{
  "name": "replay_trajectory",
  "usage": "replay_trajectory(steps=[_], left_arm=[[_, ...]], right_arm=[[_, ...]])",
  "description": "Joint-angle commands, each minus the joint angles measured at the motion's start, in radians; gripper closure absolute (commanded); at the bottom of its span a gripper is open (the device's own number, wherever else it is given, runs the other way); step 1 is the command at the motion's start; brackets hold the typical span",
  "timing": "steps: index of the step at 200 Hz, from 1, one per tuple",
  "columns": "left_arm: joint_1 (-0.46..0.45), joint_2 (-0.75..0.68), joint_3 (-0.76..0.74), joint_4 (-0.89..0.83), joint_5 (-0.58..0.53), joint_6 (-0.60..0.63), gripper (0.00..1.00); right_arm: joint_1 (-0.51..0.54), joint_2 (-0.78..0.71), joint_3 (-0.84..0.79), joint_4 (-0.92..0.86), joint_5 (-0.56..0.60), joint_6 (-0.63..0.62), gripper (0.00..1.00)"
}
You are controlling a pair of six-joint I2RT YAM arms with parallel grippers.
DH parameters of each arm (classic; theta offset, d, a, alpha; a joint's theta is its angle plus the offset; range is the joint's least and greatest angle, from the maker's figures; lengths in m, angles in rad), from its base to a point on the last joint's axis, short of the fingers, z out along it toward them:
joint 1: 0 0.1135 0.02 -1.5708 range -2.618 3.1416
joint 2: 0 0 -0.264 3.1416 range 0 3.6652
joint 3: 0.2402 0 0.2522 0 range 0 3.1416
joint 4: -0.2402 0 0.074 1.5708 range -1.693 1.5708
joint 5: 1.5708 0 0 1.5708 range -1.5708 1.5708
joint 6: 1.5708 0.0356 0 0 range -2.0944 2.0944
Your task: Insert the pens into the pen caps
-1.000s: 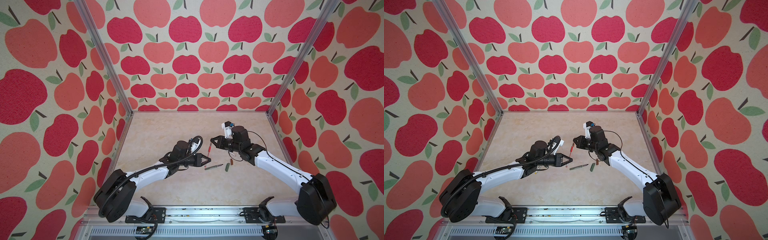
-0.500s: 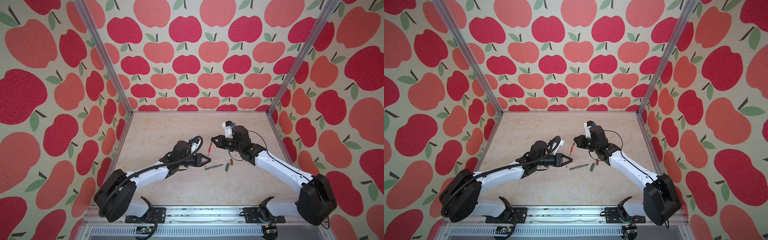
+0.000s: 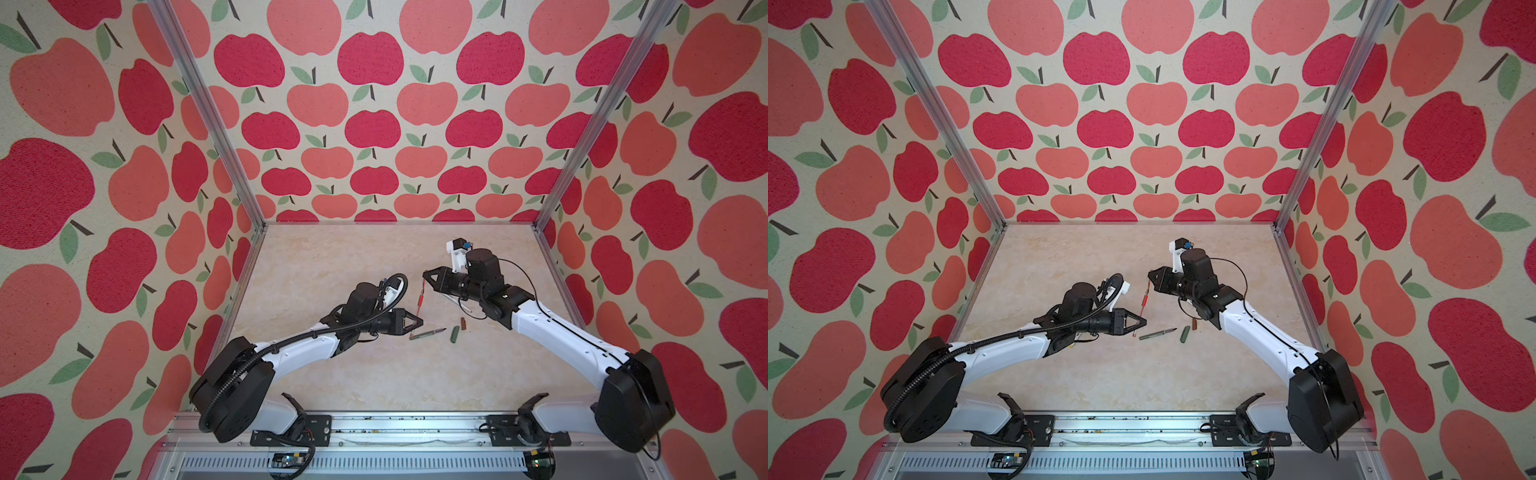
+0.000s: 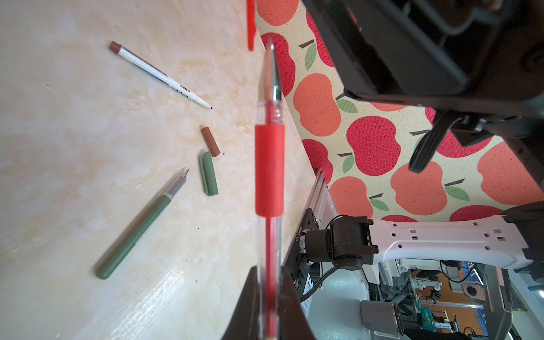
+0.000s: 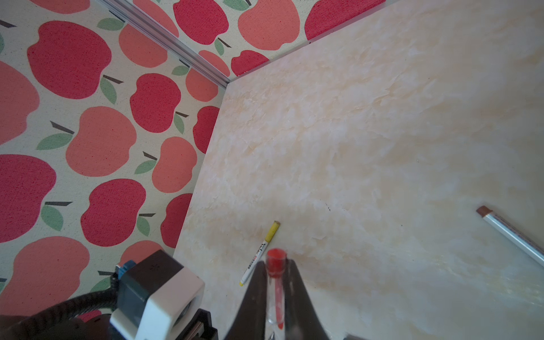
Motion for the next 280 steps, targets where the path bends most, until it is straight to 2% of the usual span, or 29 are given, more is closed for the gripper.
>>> replay_trajectory(steps=[1, 180, 280], left_arm=[[-0.003, -0.002, 0.024, 0.005, -0.006, 0.017, 1.00], [-0.001, 0.006, 0.031, 0.000, -0.010, 0.025, 1.00], [0.009, -0.023, 0.010, 0.032, -0.061, 0.011, 1.00]], right_arm=[[-0.005, -0.030, 0.002, 0.016, -0.003, 0.002, 0.87], [0.012, -0.044, -0.027, 0.029, -0.006, 0.022, 0.87], [0.056, -0.051, -0.030, 0.029, 0.003, 0.033, 0.87]])
